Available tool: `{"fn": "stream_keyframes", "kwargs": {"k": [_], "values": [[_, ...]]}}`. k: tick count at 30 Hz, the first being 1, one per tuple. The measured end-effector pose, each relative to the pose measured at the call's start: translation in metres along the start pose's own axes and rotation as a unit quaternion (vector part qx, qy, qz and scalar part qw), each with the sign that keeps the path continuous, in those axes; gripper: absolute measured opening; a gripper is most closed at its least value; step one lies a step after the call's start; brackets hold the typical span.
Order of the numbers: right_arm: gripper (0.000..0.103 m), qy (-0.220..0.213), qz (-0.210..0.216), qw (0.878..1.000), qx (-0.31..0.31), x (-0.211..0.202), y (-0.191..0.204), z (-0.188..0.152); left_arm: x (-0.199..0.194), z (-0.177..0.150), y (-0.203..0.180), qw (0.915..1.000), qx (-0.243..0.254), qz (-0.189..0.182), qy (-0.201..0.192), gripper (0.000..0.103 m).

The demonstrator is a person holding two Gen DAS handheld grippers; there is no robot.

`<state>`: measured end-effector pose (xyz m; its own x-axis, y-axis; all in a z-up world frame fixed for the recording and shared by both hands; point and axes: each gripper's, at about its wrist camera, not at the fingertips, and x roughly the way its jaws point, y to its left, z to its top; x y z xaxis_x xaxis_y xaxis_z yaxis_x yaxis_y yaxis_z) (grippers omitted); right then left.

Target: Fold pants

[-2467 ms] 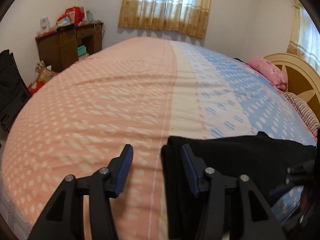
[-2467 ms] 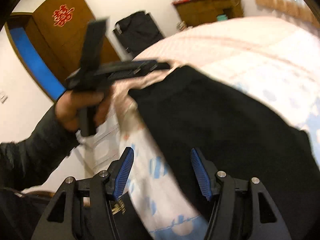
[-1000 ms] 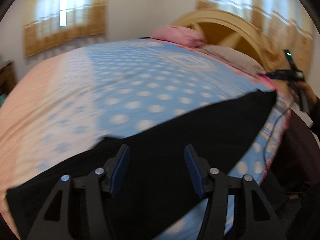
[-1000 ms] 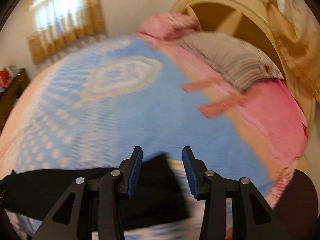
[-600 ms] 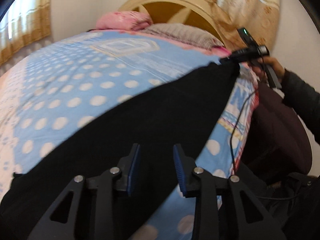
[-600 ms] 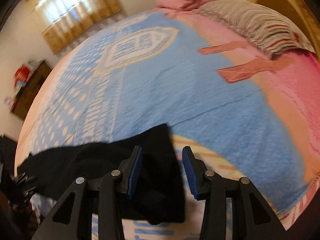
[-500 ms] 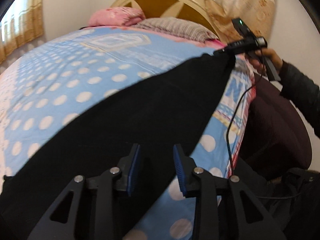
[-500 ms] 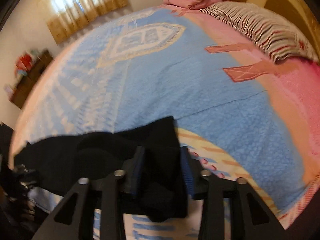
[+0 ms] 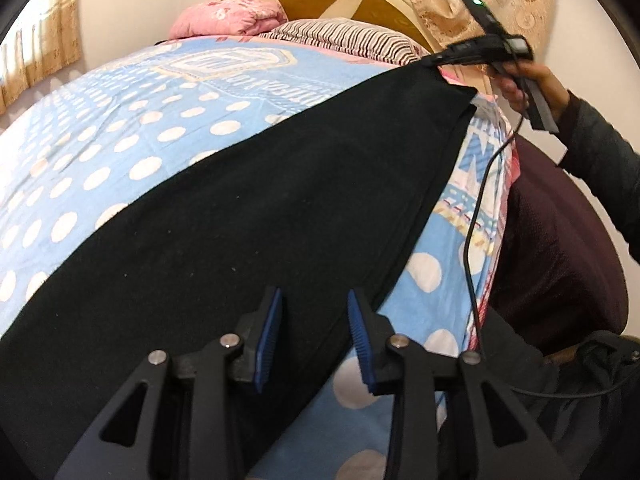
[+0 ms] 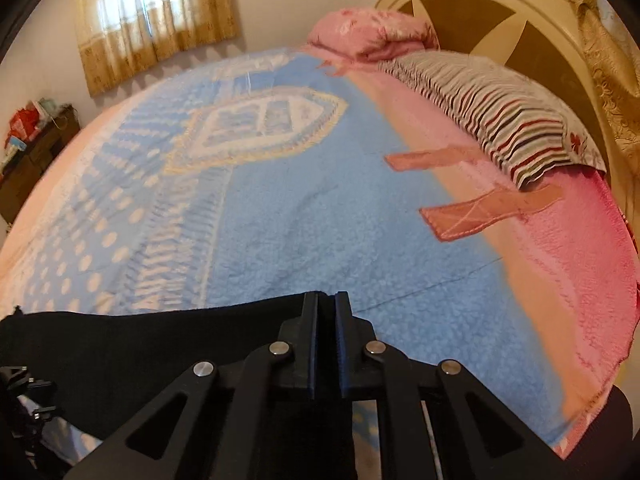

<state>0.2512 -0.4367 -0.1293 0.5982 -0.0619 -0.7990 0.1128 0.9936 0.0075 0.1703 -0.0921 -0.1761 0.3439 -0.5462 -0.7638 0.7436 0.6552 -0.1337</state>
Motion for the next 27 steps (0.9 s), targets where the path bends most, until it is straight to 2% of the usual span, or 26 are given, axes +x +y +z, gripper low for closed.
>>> {"fn": "stream_keyframes", "kwargs": {"k": [2, 3, 6, 9, 12, 15, 23, 27], "values": [[0.014, 0.009, -0.007, 1.0, -0.002, 0.014, -0.001, -0.002, 0.001, -0.001, -0.001, 1.0, 0.005, 0.004, 0.0, 0.038], [0.02, 0.01, -0.009, 1.0, 0.003, 0.015, -0.003, -0.004, 0.003, 0.001, -0.002, 1.0, 0.006, 0.005, 0.0, 0.038], [0.057, 0.001, 0.005, 0.999, 0.039, -0.001, -0.015, -0.013, 0.001, 0.0, -0.002, 0.9999, 0.012, 0.008, -0.001, 0.038], [0.057, -0.012, 0.032, 0.997, 0.072, -0.026, -0.027, -0.028, 0.001, -0.002, -0.005, 0.9996, 0.023, 0.016, -0.004, 0.038], [0.057, -0.014, 0.022, 0.996, 0.085, -0.047, -0.032, -0.047, 0.0, -0.002, -0.006, 0.9995, 0.023, 0.019, -0.006, 0.036], [0.057, -0.013, 0.032, 0.995, 0.09, -0.057, -0.032, -0.064, -0.001, -0.003, -0.007, 0.9994, 0.024, 0.023, -0.007, 0.035], [0.057, -0.003, 0.048, 0.994, 0.101, -0.042, -0.021, -0.075, 0.002, -0.001, -0.019, 0.9968, 0.054, 0.059, -0.005, 0.035], [0.055, -0.007, 0.051, 0.993, 0.102, -0.043, -0.019, -0.078, -0.004, -0.003, -0.024, 0.9973, 0.058, 0.043, -0.012, 0.036]]}}
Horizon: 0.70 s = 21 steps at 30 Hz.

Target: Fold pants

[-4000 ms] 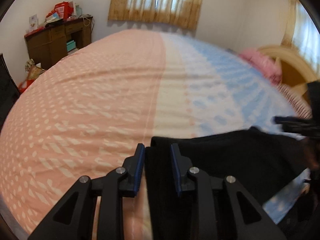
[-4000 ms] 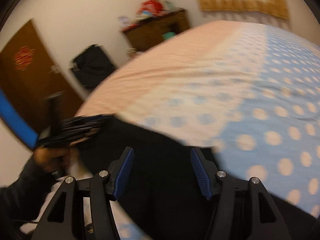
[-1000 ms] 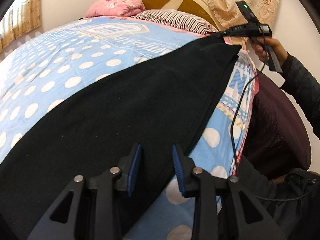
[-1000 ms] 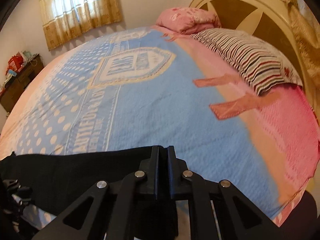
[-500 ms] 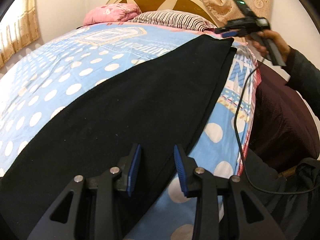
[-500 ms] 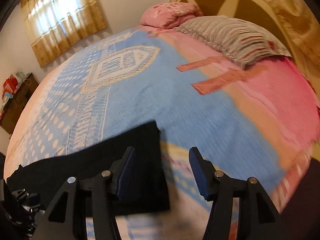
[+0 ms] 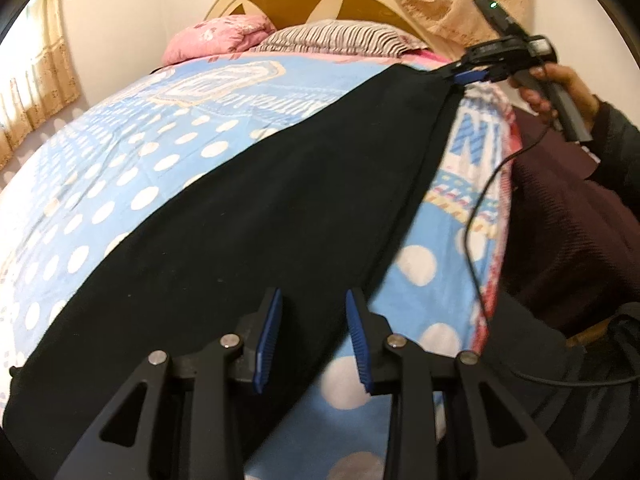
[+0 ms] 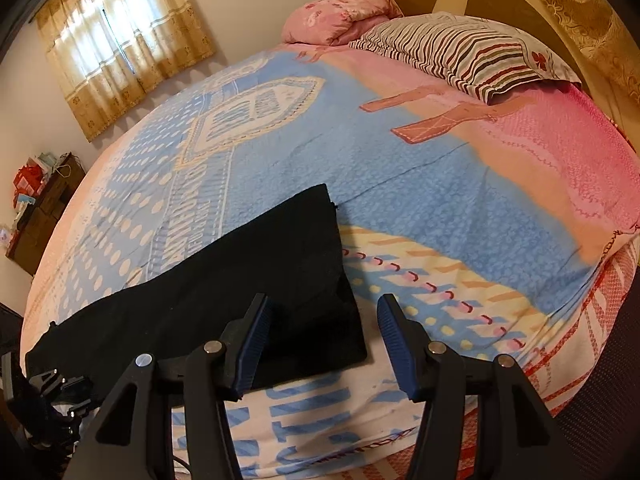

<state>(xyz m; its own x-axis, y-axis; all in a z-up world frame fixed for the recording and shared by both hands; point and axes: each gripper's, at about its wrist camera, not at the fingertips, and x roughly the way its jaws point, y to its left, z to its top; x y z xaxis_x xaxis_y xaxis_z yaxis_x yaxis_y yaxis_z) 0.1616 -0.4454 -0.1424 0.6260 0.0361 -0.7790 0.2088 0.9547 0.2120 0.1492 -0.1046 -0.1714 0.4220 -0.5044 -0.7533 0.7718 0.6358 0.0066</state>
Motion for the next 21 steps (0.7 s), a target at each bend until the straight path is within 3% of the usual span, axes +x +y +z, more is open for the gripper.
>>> {"fn": "stream_keyframes", "kwargs": {"k": [6, 11, 16, 21], "values": [[0.05, -0.004, 0.002, 1.0, 0.001, -0.001, 0.001, 0.0, 0.01, 0.002, -0.002, 1.0, 0.004, 0.005, 0.006, 0.036], [0.03, -0.009, -0.008, 1.0, -0.007, 0.003, 0.005, -0.001, 0.013, 0.003, -0.009, 0.9993, 0.03, 0.02, 0.015, 0.036], [0.014, -0.017, -0.012, 1.0, -0.008, 0.002, 0.005, 0.0, 0.013, 0.004, -0.012, 0.999, 0.037, 0.018, 0.019, 0.008], [0.012, -0.035, -0.001, 0.999, -0.015, -0.014, 0.009, 0.002, 0.0, 0.009, -0.001, 1.0, 0.004, -0.007, 0.003, 0.005]]}}
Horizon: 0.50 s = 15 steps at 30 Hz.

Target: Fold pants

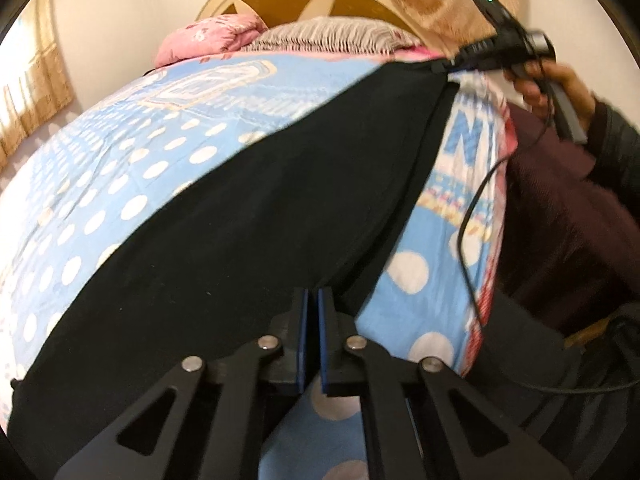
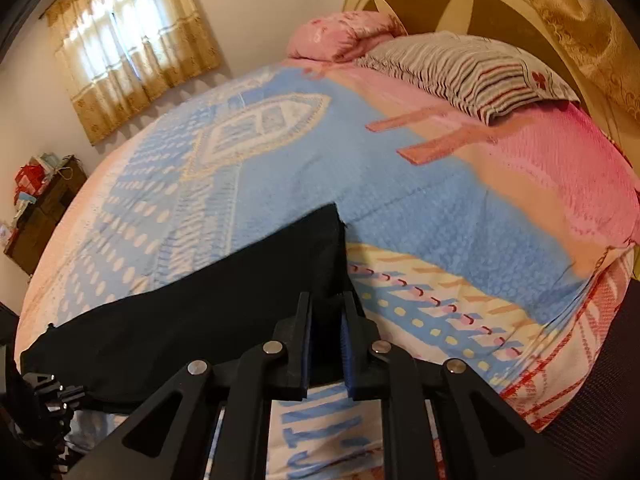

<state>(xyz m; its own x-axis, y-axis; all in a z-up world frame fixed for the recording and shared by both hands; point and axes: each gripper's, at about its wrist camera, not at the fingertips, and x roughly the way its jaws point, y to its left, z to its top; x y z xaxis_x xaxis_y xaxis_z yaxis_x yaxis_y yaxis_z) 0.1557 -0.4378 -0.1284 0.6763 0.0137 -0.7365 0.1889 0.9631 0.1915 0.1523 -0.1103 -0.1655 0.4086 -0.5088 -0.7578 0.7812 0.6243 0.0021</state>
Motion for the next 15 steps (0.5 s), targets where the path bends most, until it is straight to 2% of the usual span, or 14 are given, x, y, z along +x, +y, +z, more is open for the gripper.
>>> {"fn": "stream_keyframes", "kwargs": {"k": [4, 11, 15], "values": [[0.012, -0.005, 0.0, 1.0, -0.005, -0.007, 0.0, -0.002, -0.017, 0.002, 0.004, 0.9998, -0.005, -0.013, -0.016, 0.005], [0.012, 0.016, 0.006, 1.0, 0.024, 0.007, -0.019, -0.017, 0.006, -0.011, 0.0, 0.9996, -0.007, -0.025, 0.012, 0.005], [0.014, 0.023, 0.0, 1.0, -0.002, 0.004, -0.013, -0.016, 0.004, -0.011, -0.001, 0.9995, -0.008, -0.028, 0.01, 0.005]]}}
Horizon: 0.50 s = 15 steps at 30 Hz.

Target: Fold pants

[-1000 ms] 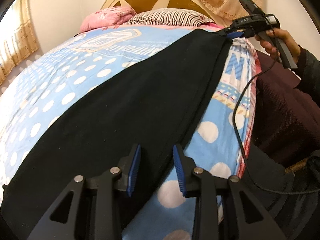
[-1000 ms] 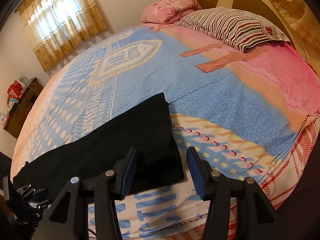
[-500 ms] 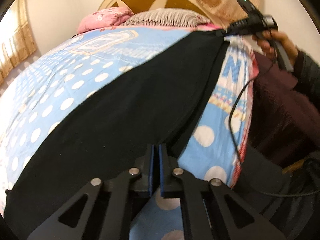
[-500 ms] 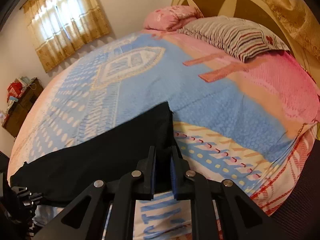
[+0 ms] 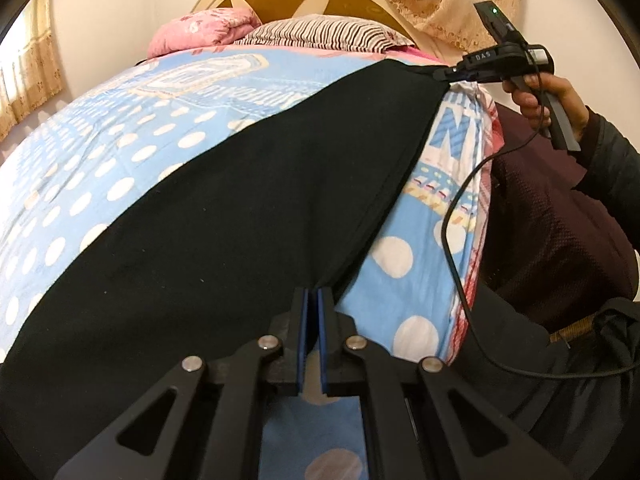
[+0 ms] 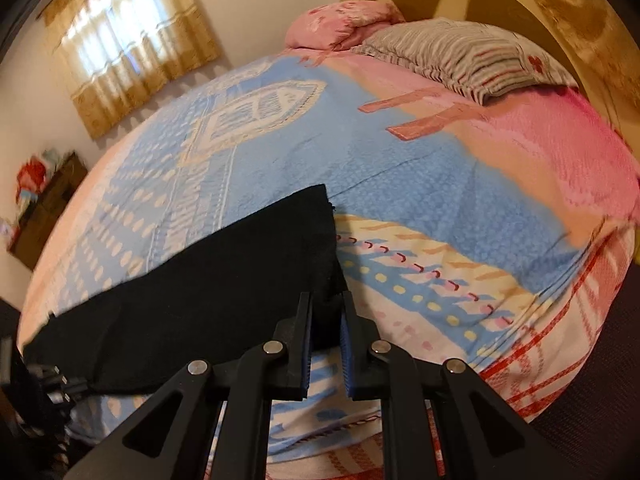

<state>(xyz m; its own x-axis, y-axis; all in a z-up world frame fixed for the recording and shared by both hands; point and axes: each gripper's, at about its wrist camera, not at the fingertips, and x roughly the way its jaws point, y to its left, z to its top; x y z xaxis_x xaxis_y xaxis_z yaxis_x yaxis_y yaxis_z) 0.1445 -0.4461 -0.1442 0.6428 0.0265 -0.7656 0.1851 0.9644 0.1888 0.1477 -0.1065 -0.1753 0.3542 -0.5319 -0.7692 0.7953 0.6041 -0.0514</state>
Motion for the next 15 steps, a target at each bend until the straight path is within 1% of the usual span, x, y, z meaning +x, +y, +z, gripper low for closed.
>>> {"fn": "stream_keyframes", "kwargs": {"k": [2, 3, 4, 6, 8, 9, 10, 11, 12, 13, 14, 15], "values": [[0.029, -0.002, -0.01, 1.0, 0.001, -0.002, -0.001, 0.002, -0.001, 0.001, 0.001, 1.0, -0.004, 0.0, -0.001, 0.008], [0.041, -0.013, -0.023, 1.0, 0.009, -0.006, -0.003, 0.004, -0.002, 0.0, 0.002, 1.0, -0.008, 0.0, 0.0, 0.011], [0.042, -0.025, -0.03, 0.999, 0.015, -0.01, -0.005, 0.004, -0.003, -0.001, 0.003, 0.9999, -0.01, -0.002, 0.001, 0.011], [0.043, -0.053, -0.034, 0.998, 0.019, -0.023, -0.001, 0.006, -0.007, -0.003, -0.002, 1.0, -0.003, 0.001, -0.001, 0.012], [0.043, -0.076, -0.032, 0.997, 0.003, -0.033, 0.011, 0.01, -0.013, -0.007, -0.003, 1.0, 0.0, 0.003, -0.003, 0.015], [0.043, -0.084, -0.03, 0.996, -0.008, -0.035, 0.019, 0.01, -0.015, -0.008, -0.003, 1.0, 0.0, 0.005, -0.005, 0.021], [0.043, -0.089, -0.025, 0.996, -0.019, -0.036, 0.026, 0.011, -0.019, -0.01, -0.002, 0.9999, 0.0, 0.01, -0.007, 0.029], [0.043, -0.084, -0.012, 0.996, -0.035, -0.034, 0.036, 0.011, -0.024, -0.012, -0.001, 0.9997, -0.003, 0.021, -0.012, 0.035], [0.043, -0.068, 0.008, 0.996, -0.052, -0.028, 0.047, 0.01, -0.028, -0.013, 0.002, 0.9994, -0.007, 0.03, -0.016, 0.045], [0.043, -0.055, 0.022, 0.996, -0.065, -0.022, 0.055, 0.008, -0.034, -0.015, 0.007, 0.9986, -0.016, 0.044, -0.024, 0.048], [0.043, -0.039, 0.03, 0.996, -0.077, -0.013, 0.062, 0.005, -0.04, -0.017, 0.012, 0.998, -0.025, 0.051, -0.029, 0.048], [0.043, -0.005, 0.028, 0.995, -0.091, 0.002, 0.069, 0.0, -0.044, -0.019, 0.016, 0.9974, -0.034, 0.056, -0.032, 0.048]]}}
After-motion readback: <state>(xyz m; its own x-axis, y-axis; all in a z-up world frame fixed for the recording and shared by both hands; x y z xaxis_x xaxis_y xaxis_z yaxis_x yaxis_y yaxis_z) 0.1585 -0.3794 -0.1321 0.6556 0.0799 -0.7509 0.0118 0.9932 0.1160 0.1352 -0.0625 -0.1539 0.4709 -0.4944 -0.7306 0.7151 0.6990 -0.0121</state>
